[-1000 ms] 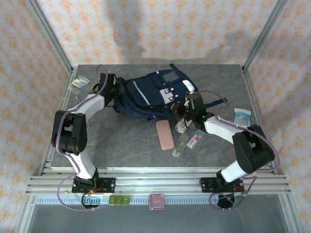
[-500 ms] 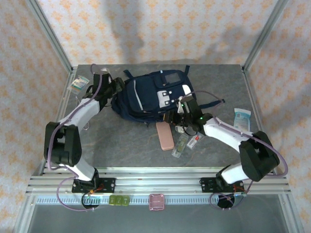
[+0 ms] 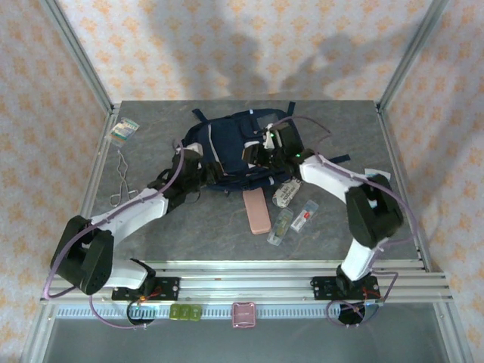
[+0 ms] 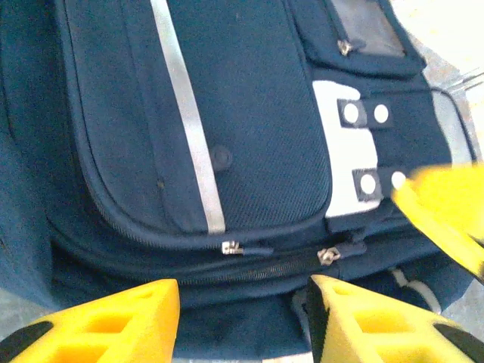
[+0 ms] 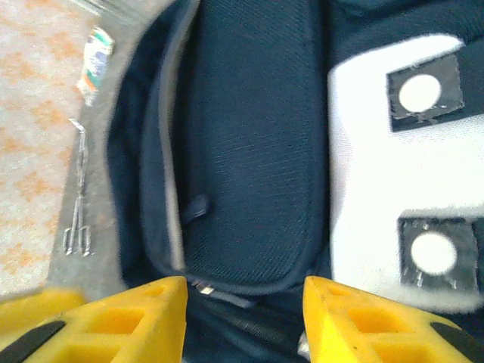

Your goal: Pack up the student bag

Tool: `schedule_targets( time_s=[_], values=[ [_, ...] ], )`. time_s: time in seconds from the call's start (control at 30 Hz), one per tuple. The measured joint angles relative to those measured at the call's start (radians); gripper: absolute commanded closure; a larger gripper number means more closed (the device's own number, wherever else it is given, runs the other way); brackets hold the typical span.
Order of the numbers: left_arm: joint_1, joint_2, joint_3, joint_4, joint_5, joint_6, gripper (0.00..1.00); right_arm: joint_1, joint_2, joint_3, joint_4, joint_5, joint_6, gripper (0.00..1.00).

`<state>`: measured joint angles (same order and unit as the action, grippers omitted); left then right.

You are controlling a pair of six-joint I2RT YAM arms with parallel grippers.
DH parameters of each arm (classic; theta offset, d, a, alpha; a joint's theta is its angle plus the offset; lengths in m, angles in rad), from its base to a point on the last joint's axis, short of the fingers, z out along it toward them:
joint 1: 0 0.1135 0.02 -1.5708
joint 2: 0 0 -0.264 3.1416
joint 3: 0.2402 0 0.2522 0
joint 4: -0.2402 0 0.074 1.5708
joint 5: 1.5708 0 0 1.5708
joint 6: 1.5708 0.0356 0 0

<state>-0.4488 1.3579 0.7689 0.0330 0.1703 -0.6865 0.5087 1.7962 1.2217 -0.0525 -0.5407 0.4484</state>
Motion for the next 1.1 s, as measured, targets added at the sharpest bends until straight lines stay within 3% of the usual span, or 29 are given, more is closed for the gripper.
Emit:
schedule_targets(
  time_s=[0.1,0.27,0.37,0.43,0.53,0.6,0.87,1.1],
  values=[
    [-0.023,0.003,-0.027,0.03,-0.03,-0.018,0.53,-0.004,0.094,0.037,0.0,-0.019,0.018,0.56],
    [-0.025,0.061,-0.051,0.1,-0.06,-0.03,0.64,-0.003,0.144,0.092,0.011,-0.044,0.04,0.58],
    [-0.027,0.126,-0.055,0.13,-0.065,-0.031,0.67,-0.001,0.178,0.111,0.029,-0.051,0.059,0.76],
    [-0.029,0.167,-0.057,0.148,-0.068,-0.03,0.66,-0.002,0.206,0.127,0.028,-0.055,0.068,0.74],
    [-0.029,0.224,-0.056,0.162,-0.074,-0.021,0.61,0.005,0.238,0.188,-0.011,-0.044,0.074,0.63],
    [-0.031,0.249,-0.05,0.169,-0.076,-0.019,0.57,0.016,0.257,0.233,-0.047,-0.019,0.075,0.62],
    [-0.063,0.294,-0.008,0.189,-0.138,-0.003,0.44,0.028,0.283,0.269,-0.098,0.049,0.102,0.89],
    [-0.082,0.408,0.084,0.183,-0.219,-0.002,0.42,0.026,0.285,0.238,-0.043,0.048,0.118,0.93]
  ],
)
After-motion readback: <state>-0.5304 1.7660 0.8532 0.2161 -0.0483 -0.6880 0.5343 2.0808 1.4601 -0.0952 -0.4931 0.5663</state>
